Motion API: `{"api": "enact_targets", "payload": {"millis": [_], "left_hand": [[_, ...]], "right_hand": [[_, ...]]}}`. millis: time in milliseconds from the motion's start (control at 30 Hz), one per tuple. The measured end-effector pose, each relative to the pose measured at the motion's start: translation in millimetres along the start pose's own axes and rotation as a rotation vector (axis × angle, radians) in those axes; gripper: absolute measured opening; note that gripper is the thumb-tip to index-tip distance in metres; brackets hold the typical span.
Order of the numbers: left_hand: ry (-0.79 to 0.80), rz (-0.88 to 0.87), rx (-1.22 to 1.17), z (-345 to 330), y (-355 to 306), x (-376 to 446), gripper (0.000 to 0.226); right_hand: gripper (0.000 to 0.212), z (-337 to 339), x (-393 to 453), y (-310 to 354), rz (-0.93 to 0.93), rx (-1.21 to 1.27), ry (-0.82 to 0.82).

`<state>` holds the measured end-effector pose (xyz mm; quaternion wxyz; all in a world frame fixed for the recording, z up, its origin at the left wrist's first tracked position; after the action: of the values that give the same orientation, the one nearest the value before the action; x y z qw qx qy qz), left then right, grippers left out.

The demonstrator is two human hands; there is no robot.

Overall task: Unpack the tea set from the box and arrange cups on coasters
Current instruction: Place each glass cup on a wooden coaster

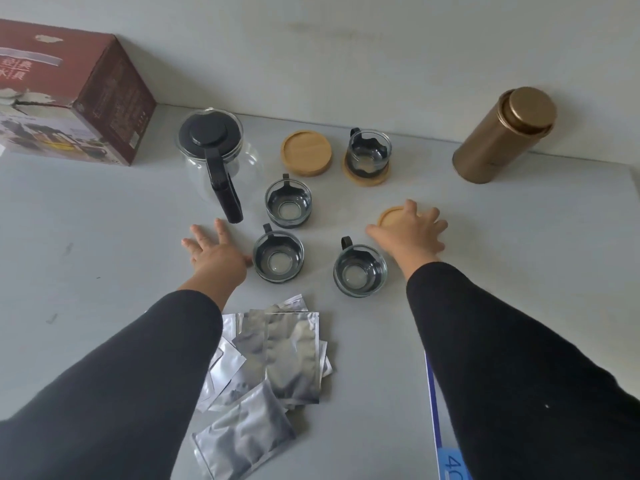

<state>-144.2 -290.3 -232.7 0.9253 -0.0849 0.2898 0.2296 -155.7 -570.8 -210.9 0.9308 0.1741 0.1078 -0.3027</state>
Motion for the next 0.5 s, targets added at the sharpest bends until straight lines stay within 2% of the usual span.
{"api": "enact_targets", "payload": {"millis": [333,500], "left_hand": [[0.014,-0.017,-0.036,0.4,0.1,-3.0,0.086],[0.037,-0.014,-0.039,-0.4,-1.2,-4.4,0.085]], "right_hand": [[0.091,-14.7,0.9,54.8,0.139,0.078,-0.004],[0.093,-14.6,1.9,55.0,0.137,0.077,0.004]]}}
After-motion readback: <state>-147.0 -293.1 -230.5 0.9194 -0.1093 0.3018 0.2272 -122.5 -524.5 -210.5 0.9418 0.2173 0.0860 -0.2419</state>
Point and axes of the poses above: each hand's wrist, its own x-axis towards the middle knuckle, its own z-axis out of the back of the hand, y = z × x, the point moved 2 cm from there along x, towards the middle knuckle, and after that the axes turned 8 degrees about z, right-handed, at the moved point
